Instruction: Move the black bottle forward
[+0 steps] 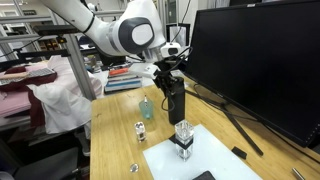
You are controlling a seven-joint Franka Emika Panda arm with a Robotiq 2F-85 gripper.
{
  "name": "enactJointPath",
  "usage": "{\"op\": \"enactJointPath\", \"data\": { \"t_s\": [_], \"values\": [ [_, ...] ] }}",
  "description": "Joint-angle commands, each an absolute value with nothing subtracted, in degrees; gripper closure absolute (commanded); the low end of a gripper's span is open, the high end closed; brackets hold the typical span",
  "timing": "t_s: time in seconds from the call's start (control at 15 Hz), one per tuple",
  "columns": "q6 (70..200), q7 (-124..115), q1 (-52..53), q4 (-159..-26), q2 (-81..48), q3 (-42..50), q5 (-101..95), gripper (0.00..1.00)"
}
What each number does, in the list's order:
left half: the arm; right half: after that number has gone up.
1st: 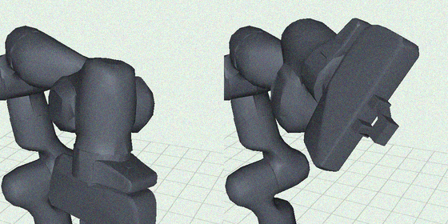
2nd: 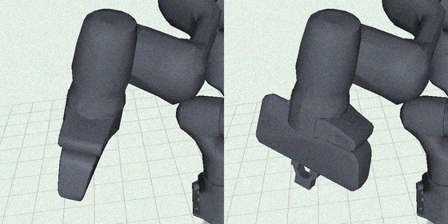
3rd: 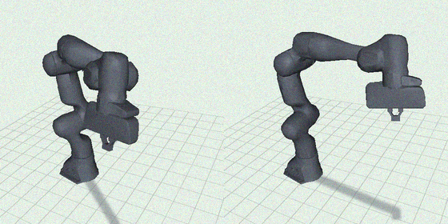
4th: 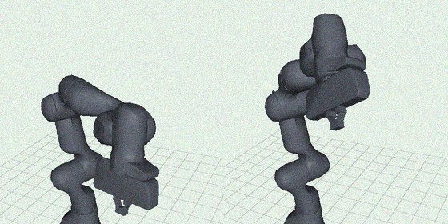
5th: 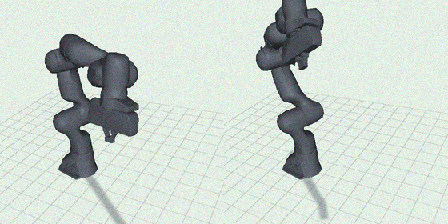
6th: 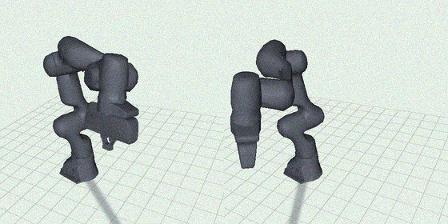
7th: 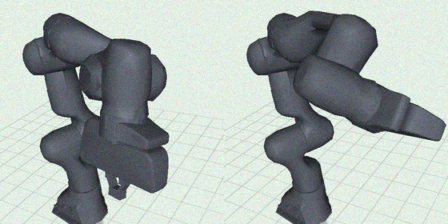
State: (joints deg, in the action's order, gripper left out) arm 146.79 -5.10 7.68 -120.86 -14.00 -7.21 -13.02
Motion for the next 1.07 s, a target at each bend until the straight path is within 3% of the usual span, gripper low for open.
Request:
{"op": "enactJointPath", "data": {
  "t_s": [0.0,1.0],
  "values": [
    [147.8,-5.0,9.0,-119.9,-14.5,-5.7,-15.4,0.92],
    [149.9,0.5,8.1,-123.0,-10.1,-8.6,-3.1,0.92]
  ]
}}
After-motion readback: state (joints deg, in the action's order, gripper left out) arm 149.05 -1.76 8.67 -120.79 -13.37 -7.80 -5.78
